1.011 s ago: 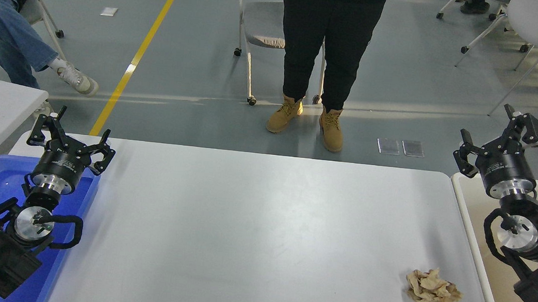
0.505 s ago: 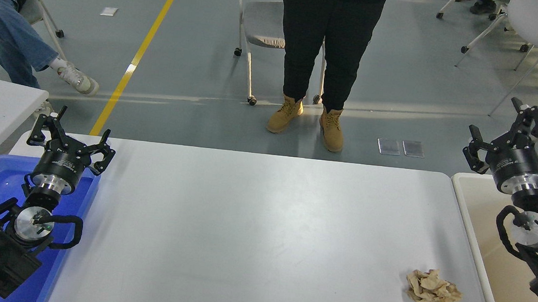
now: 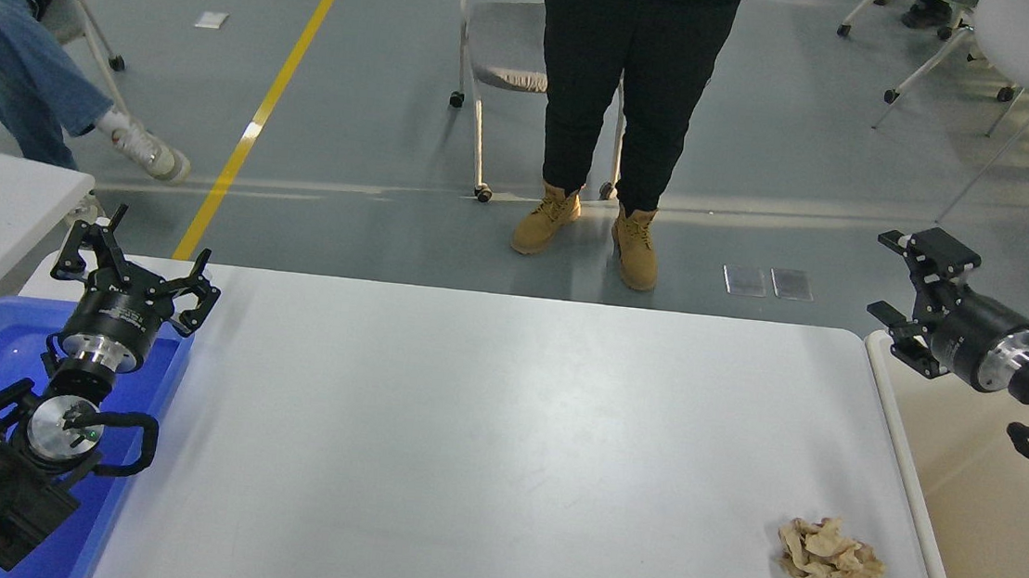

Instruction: Clean the table surface

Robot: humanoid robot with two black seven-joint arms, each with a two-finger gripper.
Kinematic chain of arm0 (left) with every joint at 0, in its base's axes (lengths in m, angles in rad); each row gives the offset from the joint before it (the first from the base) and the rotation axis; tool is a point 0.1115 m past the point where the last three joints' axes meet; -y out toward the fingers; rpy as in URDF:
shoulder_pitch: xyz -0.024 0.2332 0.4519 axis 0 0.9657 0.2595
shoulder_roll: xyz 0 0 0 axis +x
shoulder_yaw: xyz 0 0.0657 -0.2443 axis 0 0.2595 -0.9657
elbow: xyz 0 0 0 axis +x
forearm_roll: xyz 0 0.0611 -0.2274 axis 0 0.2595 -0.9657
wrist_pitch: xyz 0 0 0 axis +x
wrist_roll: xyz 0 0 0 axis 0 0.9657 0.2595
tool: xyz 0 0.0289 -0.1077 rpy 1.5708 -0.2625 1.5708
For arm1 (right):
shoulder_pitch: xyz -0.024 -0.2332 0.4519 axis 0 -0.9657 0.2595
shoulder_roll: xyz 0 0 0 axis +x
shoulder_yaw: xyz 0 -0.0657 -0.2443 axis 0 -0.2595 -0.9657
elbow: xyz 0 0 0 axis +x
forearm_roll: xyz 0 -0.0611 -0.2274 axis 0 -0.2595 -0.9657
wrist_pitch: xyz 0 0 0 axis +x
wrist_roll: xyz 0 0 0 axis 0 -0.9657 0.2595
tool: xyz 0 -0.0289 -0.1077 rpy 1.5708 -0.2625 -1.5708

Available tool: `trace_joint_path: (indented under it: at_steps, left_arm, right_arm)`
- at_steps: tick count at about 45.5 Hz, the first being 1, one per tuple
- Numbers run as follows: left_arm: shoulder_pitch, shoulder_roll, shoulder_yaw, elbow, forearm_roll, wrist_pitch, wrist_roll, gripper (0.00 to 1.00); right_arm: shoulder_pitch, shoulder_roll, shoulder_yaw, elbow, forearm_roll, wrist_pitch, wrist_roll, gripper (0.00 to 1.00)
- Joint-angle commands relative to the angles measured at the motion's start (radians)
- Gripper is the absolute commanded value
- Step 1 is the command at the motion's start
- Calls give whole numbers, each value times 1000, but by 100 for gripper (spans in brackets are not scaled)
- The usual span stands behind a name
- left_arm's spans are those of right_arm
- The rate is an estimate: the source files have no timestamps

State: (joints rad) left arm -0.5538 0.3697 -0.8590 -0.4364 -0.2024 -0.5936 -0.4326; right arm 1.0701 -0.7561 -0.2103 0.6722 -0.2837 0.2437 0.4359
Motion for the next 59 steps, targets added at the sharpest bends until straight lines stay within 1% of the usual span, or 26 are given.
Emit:
trace_joint_path:
  at_steps: [1, 7, 13, 16, 20, 26, 31, 38, 49, 59]
  left_arm:
    - [0, 0, 0, -1, 0, 0, 0, 100]
    - [0, 0, 0, 1, 0, 0, 0, 100]
    - [0, 0, 0, 1, 0, 0, 0, 100]
    - [0, 0, 0, 1, 0, 0, 0, 100]
    - [0, 0, 0, -1, 0, 0, 0, 100]
    - [0, 0, 0, -1, 0, 0, 0, 100]
    - [0, 0, 0, -1, 0, 0, 0, 100]
    - [0, 0, 0, -1, 0, 0, 0, 100]
    - [0, 0, 0, -1, 0, 0, 0, 100]
    - [0, 0, 0, 1, 0, 0, 0, 100]
  right_arm:
    - [133, -81, -158, 4, -208, 68, 18, 98]
    - [140, -85, -155, 7, -452, 72, 18, 97]
    - [142, -92, -156, 14, -644, 72, 23, 97]
    - [143, -97, -158, 29, -727, 72, 44, 97]
    - [160, -103, -161, 78, -825, 74, 78, 97]
    - [212, -114, -234, 207, -959, 74, 84, 97]
    - [248, -108, -314, 288, -997, 74, 84, 97]
    - [257, -75, -365, 337, -1061, 75, 84, 97]
    - [243, 7, -452, 343, -1089, 75, 84, 97]
    - [208, 47, -457, 345, -1089, 75, 83, 97]
